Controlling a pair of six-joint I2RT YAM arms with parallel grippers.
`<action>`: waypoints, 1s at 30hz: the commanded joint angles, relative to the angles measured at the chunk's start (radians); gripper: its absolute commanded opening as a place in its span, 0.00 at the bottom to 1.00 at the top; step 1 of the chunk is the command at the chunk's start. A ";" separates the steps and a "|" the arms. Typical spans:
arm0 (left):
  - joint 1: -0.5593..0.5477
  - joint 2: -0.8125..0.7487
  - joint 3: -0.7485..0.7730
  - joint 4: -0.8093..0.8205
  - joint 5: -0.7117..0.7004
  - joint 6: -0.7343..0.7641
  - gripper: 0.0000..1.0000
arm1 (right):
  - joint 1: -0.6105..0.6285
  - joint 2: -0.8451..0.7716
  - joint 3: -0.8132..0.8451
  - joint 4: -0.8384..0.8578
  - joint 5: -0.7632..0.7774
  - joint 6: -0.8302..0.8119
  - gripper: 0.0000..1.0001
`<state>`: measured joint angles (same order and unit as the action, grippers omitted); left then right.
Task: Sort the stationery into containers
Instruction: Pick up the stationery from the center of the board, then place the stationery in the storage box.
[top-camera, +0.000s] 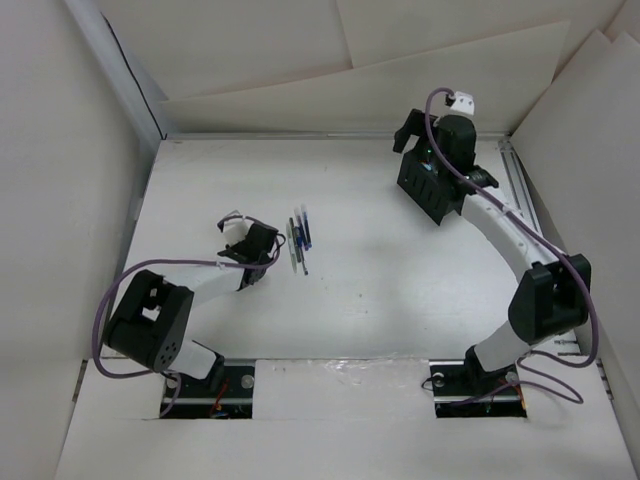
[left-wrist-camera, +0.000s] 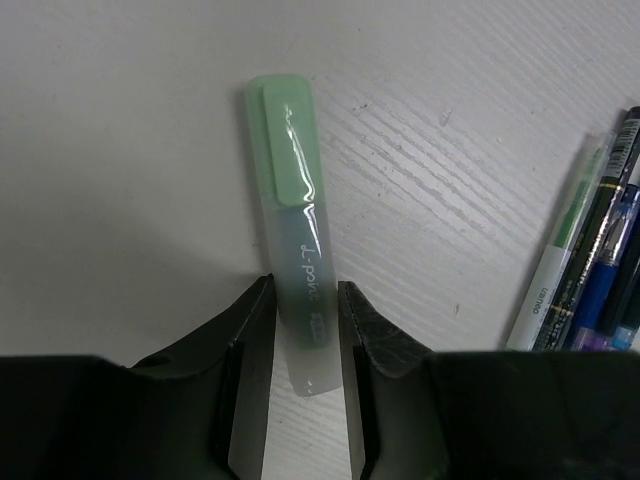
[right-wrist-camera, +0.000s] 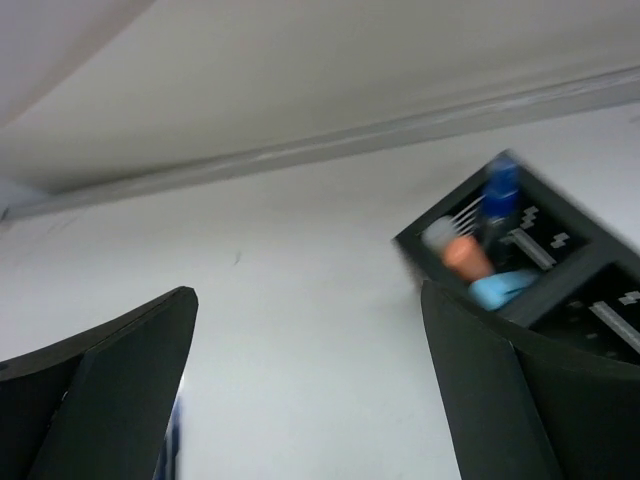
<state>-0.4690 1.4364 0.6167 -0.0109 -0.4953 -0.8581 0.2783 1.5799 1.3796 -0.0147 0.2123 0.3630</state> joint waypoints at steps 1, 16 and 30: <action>0.003 0.012 0.021 -0.004 0.003 0.002 0.05 | 0.060 -0.024 -0.036 0.016 -0.166 0.040 1.00; -0.043 -0.391 -0.107 0.110 0.190 0.119 0.00 | 0.285 0.218 -0.108 0.147 -0.723 0.123 1.00; -0.043 -0.527 -0.179 0.328 0.543 0.286 0.00 | 0.349 0.318 -0.042 0.326 -0.875 0.258 1.00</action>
<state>-0.5102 0.9215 0.4484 0.2203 -0.0505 -0.6197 0.6197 1.8984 1.3048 0.1753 -0.6113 0.5732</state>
